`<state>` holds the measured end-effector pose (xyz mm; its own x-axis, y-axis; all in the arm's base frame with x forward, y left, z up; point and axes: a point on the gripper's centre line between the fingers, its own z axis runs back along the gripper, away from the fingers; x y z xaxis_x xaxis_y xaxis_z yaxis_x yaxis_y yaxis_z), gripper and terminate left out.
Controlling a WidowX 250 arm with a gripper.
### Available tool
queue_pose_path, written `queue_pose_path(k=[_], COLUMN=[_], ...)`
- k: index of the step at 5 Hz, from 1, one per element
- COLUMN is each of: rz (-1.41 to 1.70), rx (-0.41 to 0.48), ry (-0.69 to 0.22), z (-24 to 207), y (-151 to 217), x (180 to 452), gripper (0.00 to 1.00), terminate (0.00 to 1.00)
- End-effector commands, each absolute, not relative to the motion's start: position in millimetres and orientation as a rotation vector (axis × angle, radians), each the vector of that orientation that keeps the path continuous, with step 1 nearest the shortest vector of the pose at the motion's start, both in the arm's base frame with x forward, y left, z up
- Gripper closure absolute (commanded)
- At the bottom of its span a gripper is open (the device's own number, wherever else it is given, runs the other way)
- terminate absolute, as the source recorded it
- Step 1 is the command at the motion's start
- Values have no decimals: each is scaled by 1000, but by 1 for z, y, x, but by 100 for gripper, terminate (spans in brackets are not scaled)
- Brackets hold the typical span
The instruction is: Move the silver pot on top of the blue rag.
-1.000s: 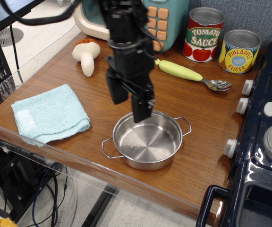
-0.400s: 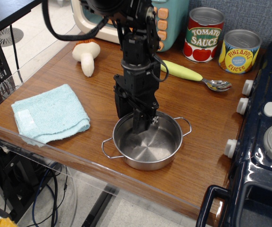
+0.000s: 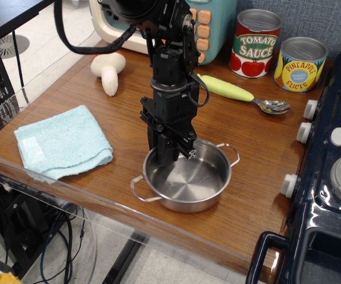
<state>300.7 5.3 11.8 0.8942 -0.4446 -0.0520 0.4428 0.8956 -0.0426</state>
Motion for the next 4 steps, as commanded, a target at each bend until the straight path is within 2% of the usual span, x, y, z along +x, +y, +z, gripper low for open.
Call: queue_pose_path(k=[1,3,4], rz=[-472,-417,-326], rx=[-85,-140,-81], ry=[-22,-43,-39], z=[46,79,82], y=[20,71,114], x=[295,272,256], gripper=[100,100,100], terminate=[0,0,0])
